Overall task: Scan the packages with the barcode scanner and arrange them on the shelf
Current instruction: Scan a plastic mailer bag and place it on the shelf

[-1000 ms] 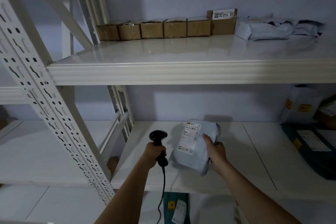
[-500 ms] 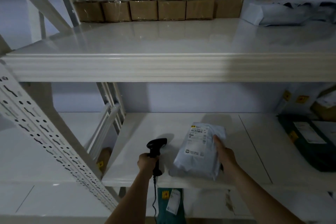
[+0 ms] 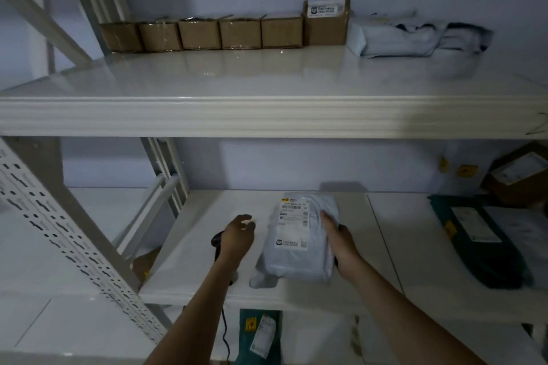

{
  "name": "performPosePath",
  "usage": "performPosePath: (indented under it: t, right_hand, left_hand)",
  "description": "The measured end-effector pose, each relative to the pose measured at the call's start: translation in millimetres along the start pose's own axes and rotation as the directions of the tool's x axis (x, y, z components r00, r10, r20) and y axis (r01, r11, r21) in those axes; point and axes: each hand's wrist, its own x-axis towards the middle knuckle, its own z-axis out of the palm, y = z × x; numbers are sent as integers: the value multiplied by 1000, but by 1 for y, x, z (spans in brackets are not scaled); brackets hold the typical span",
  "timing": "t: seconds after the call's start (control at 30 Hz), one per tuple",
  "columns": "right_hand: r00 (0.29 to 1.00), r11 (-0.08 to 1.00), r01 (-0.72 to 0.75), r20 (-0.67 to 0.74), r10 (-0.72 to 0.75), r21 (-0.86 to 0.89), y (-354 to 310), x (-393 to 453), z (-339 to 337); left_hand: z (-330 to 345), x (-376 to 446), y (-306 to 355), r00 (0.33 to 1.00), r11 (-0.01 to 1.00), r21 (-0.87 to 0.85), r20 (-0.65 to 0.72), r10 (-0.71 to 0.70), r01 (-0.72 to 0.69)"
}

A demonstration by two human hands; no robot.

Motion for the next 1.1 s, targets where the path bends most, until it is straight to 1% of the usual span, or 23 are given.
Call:
performPosePath:
  t: [0.03, 0.07, 0.13, 0.17, 0.2, 0.23, 0.3, 0.33, 0.43, 0.47, 0.53, 0.63, 0.87, 1.0, 1.1]
  right_hand:
    - [1000, 1000, 0, 25, 0, -2, -4, -1, -3]
    - [999, 1000, -4, 44, 4, 5, -8, -1, -4]
    - [996, 999, -32, 87, 29, 37, -15, -11, -7]
    - [993, 996, -43, 113, 34, 73, -19, -19, -9]
    - [990, 992, -39, 139, 22, 117, -23, -26, -12]
    - [987, 987, -22, 163, -5, 159, -26, -32, -15]
    - [978, 975, 48, 189, -90, 217, -34, -49, -25]
    - [974, 969, 91, 183, -135, 228, -38, -59, -31]
    - [953, 944, 234, 138, -270, 232, -47, -91, -45]
    - [946, 933, 280, 103, -308, 226, -49, -102, -50]
    - [934, 921, 353, 1, -358, 167, -54, -125, -61]
    - [899, 894, 439, -45, -436, 94, -56, -156, -80]
    - [884, 885, 460, -127, -450, 66, -71, -244, -130]
    - [865, 862, 498, -126, -486, 99, -93, -283, -156]
    - [847, 841, 529, -134, -514, 116, -115, -307, -175]
  left_hand:
    - [3, -9, 14, 997, 993, -121, 82, 12, -2]
    - [6, -19, 26, 981, 968, -246, 193, 3, 45]
    - [14, -41, 43, 908, 882, -441, 416, 36, 167]
    - [18, -50, 48, 881, 833, -517, 466, 84, 195]
    - [21, -57, 53, 876, 797, -572, 467, 123, 194]
    - [22, -63, 57, 887, 774, -609, 439, 144, 176]
    - [21, -76, 69, 917, 758, -645, 356, 178, 103]
    - [21, -83, 78, 921, 750, -657, 334, 199, 75]
    - [26, -108, 99, 937, 729, -683, 283, 207, 46]
    - [28, -119, 106, 945, 725, -688, 258, 199, 35]
    - [32, -142, 117, 955, 734, -679, 218, 199, 2]
    - [30, -177, 133, 954, 730, -682, 182, 238, -52]
    - [18, -265, 173, 939, 730, -671, 156, 307, -127]
    - [5, -305, 207, 914, 708, -682, 144, 380, -187]
    - [-4, -328, 238, 906, 702, -669, 100, 411, -245]
